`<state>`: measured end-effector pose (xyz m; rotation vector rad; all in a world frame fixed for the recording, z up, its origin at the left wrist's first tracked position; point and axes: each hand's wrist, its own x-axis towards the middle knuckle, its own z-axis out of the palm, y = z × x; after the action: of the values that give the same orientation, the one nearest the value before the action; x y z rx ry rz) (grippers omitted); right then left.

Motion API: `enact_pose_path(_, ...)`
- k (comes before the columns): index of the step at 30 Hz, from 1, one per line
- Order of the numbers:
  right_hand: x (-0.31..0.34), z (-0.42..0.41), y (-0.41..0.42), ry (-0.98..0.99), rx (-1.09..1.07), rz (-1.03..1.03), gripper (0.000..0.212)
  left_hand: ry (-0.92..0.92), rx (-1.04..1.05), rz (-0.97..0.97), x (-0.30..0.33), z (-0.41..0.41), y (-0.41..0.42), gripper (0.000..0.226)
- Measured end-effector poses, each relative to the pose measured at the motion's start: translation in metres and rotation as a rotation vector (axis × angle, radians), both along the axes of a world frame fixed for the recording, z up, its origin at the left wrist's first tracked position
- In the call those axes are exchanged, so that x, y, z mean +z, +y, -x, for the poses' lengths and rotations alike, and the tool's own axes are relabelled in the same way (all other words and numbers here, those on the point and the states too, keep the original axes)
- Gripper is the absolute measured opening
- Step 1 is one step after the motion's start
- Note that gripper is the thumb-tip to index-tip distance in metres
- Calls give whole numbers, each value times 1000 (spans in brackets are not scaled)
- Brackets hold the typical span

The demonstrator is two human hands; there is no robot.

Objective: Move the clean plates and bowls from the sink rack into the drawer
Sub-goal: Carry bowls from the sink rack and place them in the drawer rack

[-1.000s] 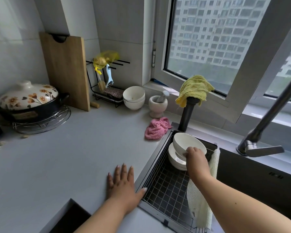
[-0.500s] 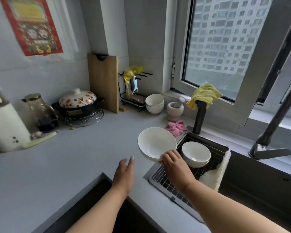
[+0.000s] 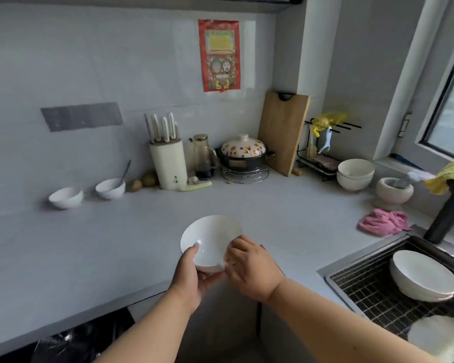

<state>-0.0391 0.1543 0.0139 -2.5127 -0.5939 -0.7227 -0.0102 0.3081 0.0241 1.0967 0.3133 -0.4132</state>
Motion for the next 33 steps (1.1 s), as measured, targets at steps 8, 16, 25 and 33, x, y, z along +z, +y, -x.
enact_pose_path(8,9,-10,98,-52,-100,-313,35,37,250,62,-1,22,101,31)
enact_pose_path(16,8,-21,235,844,-45,-873,38,69,478,102,-5,61,233,44)
enact_pose_path(25,-4,17,402,1505,296,-1000,39,94,599,29,-29,125,399,50)
enact_pose_path(33,-24,38,524,1564,279,-941,52,198,623,-201,-50,157,517,62)
